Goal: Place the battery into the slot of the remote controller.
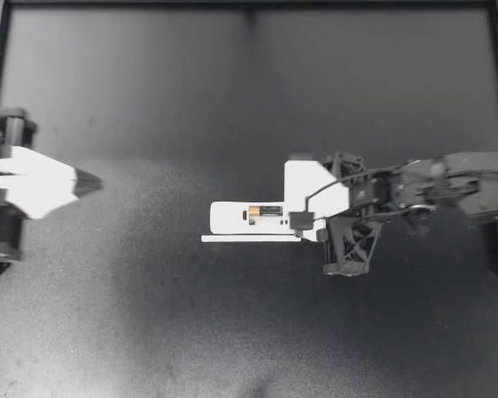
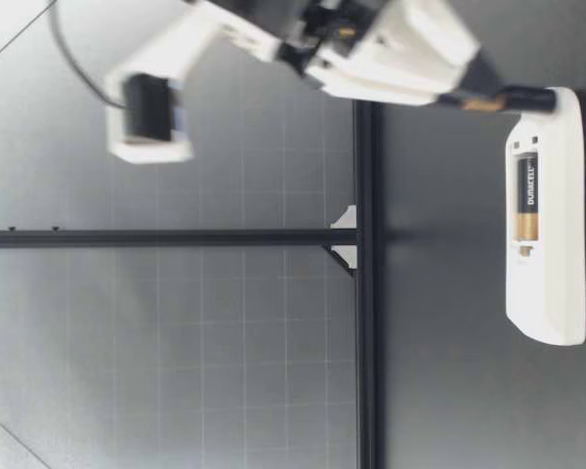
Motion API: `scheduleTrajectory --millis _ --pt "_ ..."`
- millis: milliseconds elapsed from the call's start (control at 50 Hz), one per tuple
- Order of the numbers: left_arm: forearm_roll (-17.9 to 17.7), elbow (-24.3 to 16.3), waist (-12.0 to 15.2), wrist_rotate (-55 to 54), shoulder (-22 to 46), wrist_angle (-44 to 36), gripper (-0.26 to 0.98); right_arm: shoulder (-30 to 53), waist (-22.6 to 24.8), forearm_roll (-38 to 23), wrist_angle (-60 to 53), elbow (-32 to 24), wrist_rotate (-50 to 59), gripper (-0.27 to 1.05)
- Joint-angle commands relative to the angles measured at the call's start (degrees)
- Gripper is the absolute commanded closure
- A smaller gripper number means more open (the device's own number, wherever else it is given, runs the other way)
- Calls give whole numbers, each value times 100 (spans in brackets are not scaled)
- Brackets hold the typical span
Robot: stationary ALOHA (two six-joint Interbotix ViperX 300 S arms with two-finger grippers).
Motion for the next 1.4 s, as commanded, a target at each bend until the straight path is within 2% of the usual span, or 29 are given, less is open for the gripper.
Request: scheduleTrajectory --millis 0,220,360,580,780,1380 --pt "-18 -352 70 9 527 193 92 -448 18 35 -844 229 0 73" --pt "-18 -1020 281 26 1819 1116 92 -659 -35 70 -3946 1424 272 73" --pt "0 -1406 299 35 2540 1415 92 -475 -97 62 -4772 1688 290 73" --pt "9 -2057 299 35 3718 1811 92 88 -158 62 -5528 1758 255 73" --pt "9 -2391 299 44 4377 1846 92 466 -158 70 -5906 1731 246 73" --pt "0 -2619 299 18 5168 1661 92 932 -185 70 -6064 1626 246 73"
